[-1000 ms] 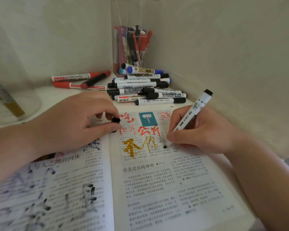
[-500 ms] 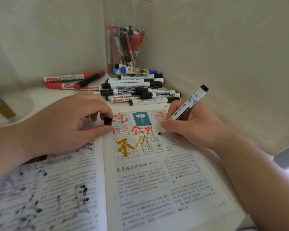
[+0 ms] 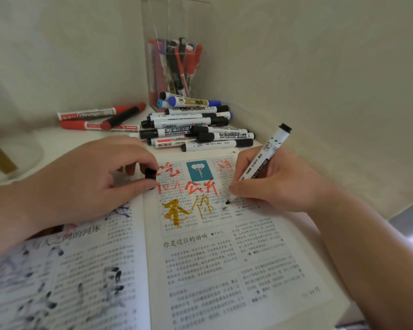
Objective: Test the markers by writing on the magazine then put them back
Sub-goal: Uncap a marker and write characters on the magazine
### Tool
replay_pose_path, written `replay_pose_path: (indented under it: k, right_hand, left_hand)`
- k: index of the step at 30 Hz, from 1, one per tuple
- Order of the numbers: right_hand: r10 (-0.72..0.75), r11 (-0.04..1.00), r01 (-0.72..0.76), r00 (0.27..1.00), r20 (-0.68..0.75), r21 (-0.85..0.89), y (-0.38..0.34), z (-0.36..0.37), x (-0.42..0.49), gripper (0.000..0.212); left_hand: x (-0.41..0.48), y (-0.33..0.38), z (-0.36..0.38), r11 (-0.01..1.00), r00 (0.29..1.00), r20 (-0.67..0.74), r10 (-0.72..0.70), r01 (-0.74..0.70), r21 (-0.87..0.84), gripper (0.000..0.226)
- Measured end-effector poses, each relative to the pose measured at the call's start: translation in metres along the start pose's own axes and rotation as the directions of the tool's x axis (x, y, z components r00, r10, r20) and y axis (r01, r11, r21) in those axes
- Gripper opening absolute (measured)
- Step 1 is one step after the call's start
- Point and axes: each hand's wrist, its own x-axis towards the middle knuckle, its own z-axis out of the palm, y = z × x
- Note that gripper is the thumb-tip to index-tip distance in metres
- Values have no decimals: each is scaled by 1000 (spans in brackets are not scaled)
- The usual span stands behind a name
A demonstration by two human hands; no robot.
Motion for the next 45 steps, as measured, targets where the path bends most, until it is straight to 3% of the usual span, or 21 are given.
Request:
replay_pose_path:
  k: [5, 12, 16, 22, 33, 39, 45]
  right_hand:
    - [-10, 1000, 12, 996, -85, 25, 7, 0, 5, 26]
    - [-28, 997, 27, 1000, 9, 67, 4, -1, 2, 23]
    - [-39, 990, 43, 999, -37, 137, 7, -2, 3, 25]
    - [-46, 999, 45, 998, 34, 31, 5, -2, -1, 19]
    - [-69, 997, 67, 996, -62, -35, 4, 1, 2, 23]
    - [-98, 993, 99, 995, 12, -60, 4, 1, 5, 20]
    - [-133, 991, 128, 983, -128, -45, 12, 4, 7, 20]
  left_hand:
    - [0, 0, 1, 1000, 1000, -10, 11, -11, -13, 30]
    - [-1, -1, 1, 1000, 1000, -6, 12, -12, -17, 27]
    - [-1, 0, 1, 1000, 1000, -7, 10, -10, -24, 27]
    - [0, 1, 0, 1000, 1000, -6, 14, -14, -25, 27]
    - [0, 1, 0, 1000, 1000, 2, 6, -6, -27, 29]
    - [1, 2, -1, 1000, 1000, 10, 6, -6, -19, 29]
    - [1, 3, 2, 999, 1000, -13, -22, 21, -26, 32]
